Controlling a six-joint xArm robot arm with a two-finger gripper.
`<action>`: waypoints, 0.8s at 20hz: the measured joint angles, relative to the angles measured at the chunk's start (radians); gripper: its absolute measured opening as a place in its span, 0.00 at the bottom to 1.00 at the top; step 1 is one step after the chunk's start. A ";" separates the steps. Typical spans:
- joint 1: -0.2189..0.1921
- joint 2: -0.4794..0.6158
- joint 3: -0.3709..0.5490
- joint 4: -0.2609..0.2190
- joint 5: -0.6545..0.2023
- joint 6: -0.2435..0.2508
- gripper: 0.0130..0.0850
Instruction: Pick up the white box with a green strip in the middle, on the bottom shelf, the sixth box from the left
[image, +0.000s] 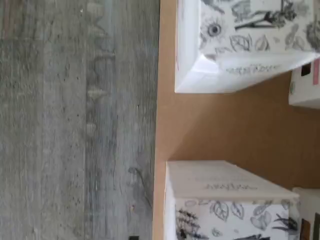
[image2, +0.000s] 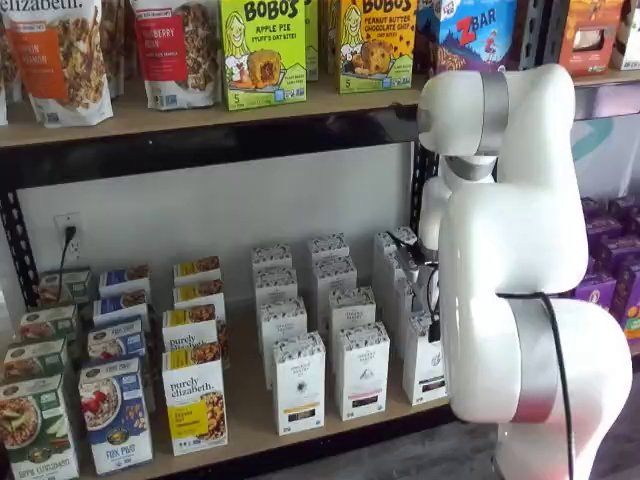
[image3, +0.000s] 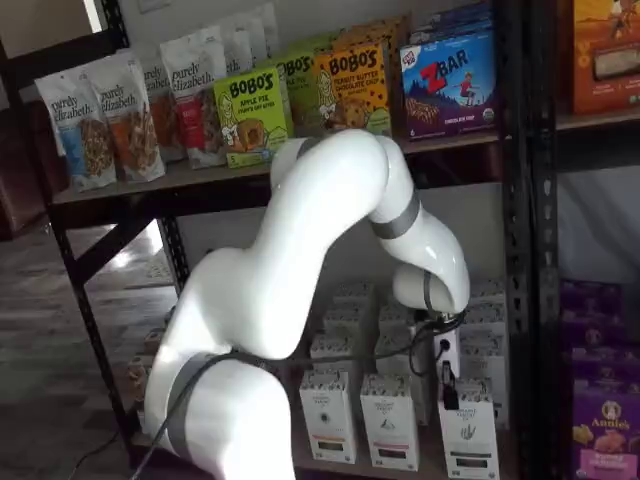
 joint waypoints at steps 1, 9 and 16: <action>0.000 0.007 -0.010 -0.008 0.005 0.007 1.00; 0.006 0.054 -0.058 -0.143 0.021 0.132 1.00; 0.009 0.086 -0.083 -0.220 0.029 0.203 1.00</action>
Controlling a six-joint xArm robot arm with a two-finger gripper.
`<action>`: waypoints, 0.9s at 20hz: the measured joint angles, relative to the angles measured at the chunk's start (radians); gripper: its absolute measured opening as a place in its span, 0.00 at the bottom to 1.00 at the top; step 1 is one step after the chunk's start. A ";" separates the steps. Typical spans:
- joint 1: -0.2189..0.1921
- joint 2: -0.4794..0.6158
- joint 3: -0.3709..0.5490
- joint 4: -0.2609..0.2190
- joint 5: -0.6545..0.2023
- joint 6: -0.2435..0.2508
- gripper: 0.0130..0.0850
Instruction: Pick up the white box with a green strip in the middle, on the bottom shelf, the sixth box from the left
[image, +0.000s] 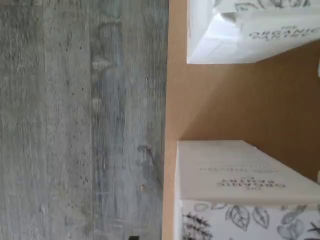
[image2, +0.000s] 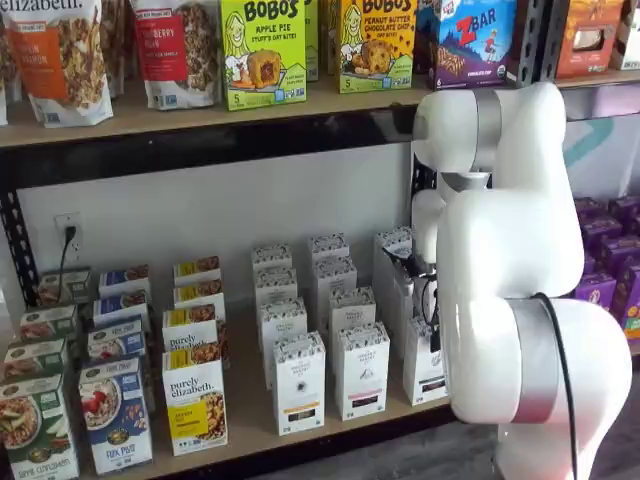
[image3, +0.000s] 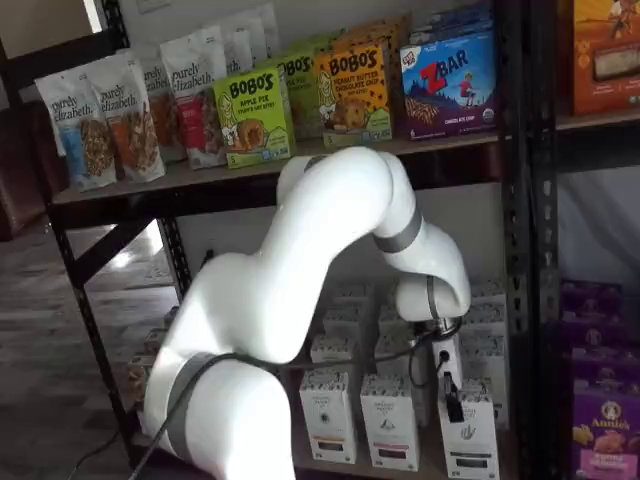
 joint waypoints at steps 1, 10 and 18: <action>0.000 0.004 -0.004 -0.006 0.003 0.006 1.00; -0.003 0.035 -0.032 -0.018 -0.010 0.013 1.00; -0.003 0.044 -0.044 -0.024 -0.013 0.018 0.78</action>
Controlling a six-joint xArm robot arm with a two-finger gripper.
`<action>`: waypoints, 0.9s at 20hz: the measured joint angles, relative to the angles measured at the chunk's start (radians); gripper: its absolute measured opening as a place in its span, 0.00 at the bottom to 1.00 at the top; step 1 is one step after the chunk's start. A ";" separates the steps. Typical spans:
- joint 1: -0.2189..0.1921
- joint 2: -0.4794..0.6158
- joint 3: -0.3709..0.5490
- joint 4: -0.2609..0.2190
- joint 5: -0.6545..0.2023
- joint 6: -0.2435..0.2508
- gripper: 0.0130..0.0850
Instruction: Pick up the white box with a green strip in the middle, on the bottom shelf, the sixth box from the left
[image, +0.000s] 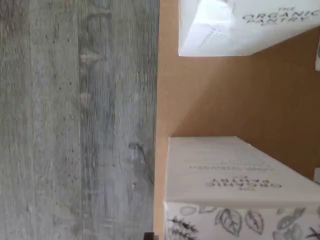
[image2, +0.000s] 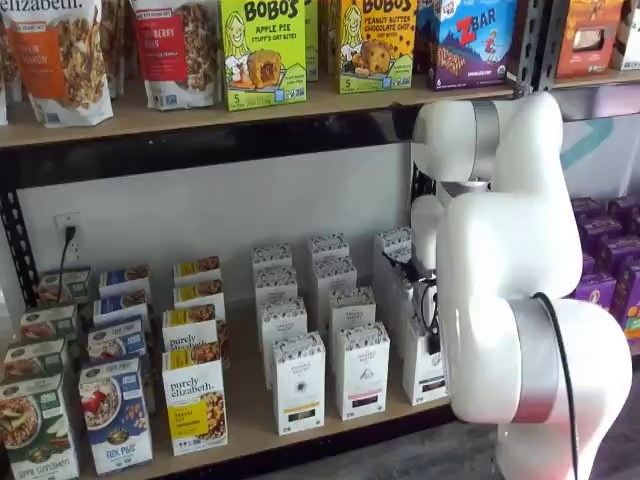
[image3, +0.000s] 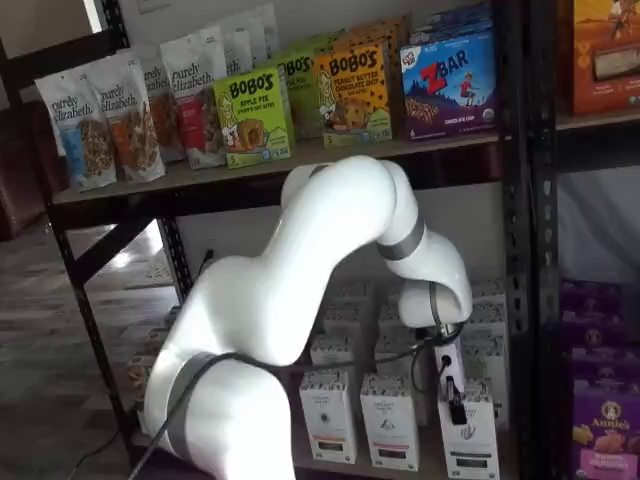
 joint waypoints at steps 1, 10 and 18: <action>0.000 0.000 0.000 -0.011 0.002 0.010 0.78; 0.003 -0.009 0.016 0.001 -0.003 0.003 0.61; 0.005 -0.036 0.051 -0.034 -0.014 0.036 0.50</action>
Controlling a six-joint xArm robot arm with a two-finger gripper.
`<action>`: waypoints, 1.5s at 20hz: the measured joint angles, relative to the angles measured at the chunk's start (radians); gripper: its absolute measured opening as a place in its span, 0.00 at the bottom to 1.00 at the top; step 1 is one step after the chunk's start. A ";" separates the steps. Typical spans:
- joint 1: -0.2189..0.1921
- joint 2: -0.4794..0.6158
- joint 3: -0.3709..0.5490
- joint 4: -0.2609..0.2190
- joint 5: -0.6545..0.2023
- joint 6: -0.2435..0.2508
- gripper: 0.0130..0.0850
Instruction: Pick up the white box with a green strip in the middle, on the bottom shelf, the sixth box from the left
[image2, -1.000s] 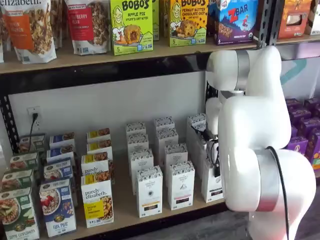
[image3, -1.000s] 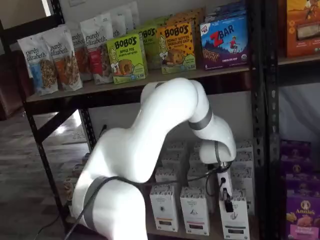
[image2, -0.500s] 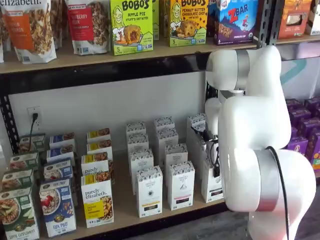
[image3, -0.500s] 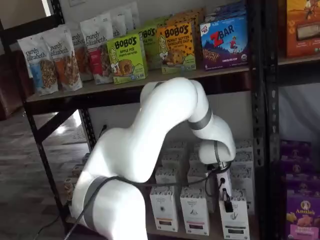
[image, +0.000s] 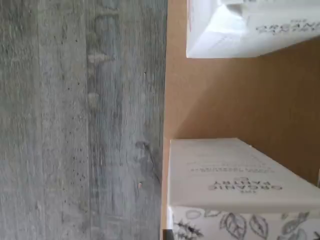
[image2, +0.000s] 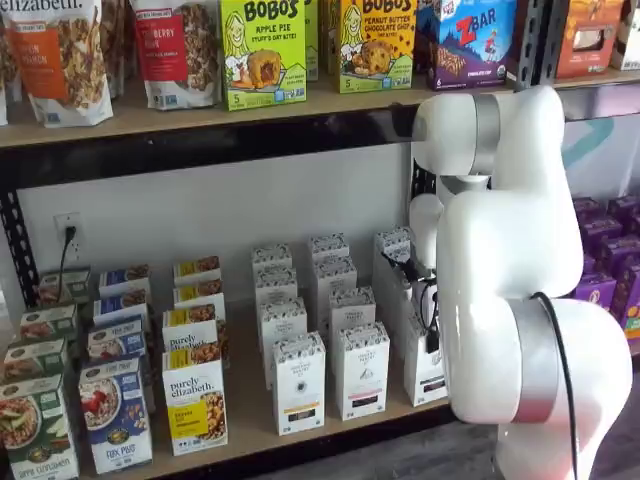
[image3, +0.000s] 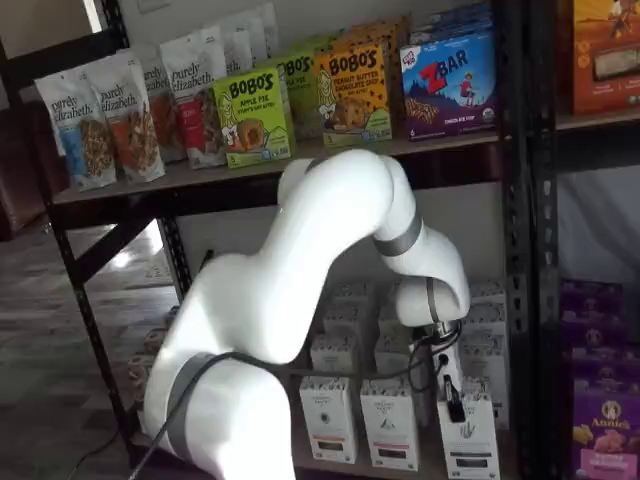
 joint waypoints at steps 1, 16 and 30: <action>0.000 -0.006 0.009 -0.005 -0.003 0.005 0.50; 0.012 -0.246 0.323 -0.016 -0.048 0.037 0.50; 0.033 -0.654 0.777 -0.153 -0.109 0.190 0.50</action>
